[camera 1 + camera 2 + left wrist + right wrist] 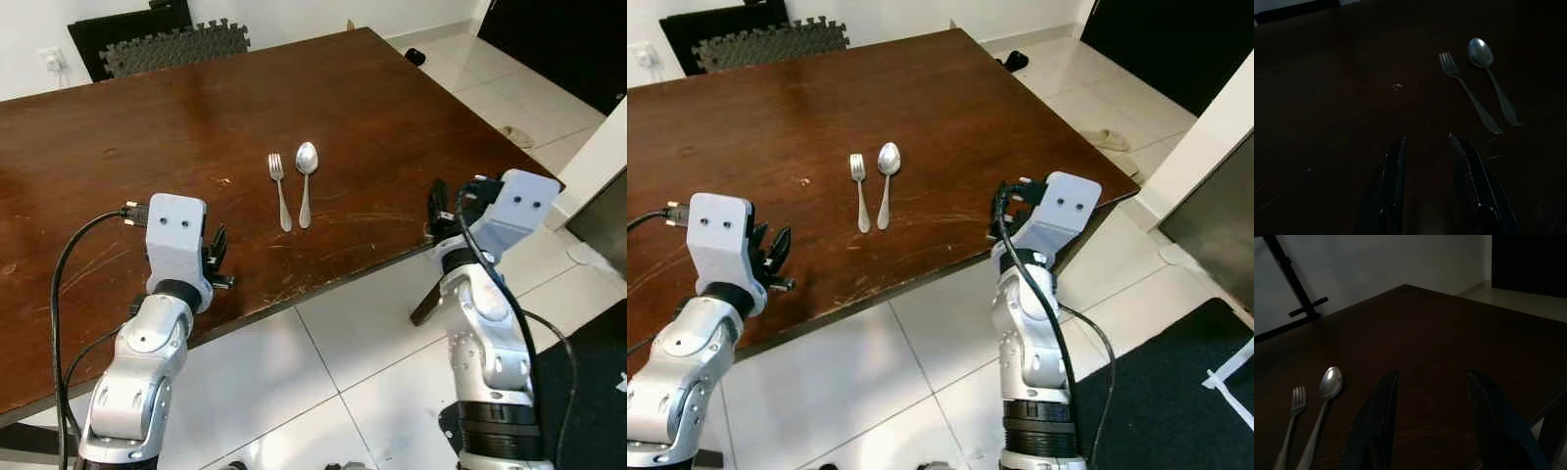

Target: Setting the table

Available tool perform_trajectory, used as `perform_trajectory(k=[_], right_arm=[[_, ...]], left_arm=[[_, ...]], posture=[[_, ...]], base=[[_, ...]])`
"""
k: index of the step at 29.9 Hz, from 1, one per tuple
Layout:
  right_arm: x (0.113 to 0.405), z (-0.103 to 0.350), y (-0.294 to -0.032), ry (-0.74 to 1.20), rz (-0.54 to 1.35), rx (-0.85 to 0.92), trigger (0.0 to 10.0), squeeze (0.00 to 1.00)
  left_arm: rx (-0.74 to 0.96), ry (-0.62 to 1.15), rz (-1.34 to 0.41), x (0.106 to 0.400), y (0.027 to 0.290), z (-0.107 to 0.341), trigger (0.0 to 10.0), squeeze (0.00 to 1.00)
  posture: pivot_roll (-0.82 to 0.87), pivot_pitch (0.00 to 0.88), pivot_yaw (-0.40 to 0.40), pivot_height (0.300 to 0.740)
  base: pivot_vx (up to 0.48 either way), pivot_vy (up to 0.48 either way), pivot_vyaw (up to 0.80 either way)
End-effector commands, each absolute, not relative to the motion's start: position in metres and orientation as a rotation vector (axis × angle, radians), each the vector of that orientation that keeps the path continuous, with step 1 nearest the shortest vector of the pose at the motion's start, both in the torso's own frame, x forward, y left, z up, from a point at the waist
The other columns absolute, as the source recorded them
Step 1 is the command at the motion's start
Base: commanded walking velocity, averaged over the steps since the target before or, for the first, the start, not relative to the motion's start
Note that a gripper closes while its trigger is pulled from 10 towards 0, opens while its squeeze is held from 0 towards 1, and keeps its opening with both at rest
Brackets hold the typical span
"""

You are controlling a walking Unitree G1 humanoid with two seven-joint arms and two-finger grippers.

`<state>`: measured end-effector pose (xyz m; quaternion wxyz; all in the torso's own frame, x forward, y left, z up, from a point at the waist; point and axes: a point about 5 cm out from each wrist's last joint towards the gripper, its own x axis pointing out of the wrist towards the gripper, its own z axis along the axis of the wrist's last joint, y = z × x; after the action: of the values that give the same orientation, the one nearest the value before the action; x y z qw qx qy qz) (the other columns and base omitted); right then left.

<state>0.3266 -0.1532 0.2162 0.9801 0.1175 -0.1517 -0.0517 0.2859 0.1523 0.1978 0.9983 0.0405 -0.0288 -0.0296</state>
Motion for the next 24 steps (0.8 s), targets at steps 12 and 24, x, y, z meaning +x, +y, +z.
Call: perform_trajectory(k=[12, 24], right_arm=[[0.345, 0.216, -0.142, -0.217, -0.023, 0.217, 10.0, 0.0], [0.403, 0.219, -0.098, 0.011, 0.158, 0.264, 10.0, 0.0]], left_arm=[[0.099, 0.043, -0.041, 0.284, 0.16, 0.182, 10.0, 0.0], [0.186, 0.034, 0.002, 0.304, 0.199, 0.204, 10.0, 0.0]], posture=[[0.09, 0.154, 0.045, 0.74], [0.13, 0.175, 0.062, 0.74]], base=[[0.0, 0.0, 0.0], [0.0, 0.0, 0.0]])
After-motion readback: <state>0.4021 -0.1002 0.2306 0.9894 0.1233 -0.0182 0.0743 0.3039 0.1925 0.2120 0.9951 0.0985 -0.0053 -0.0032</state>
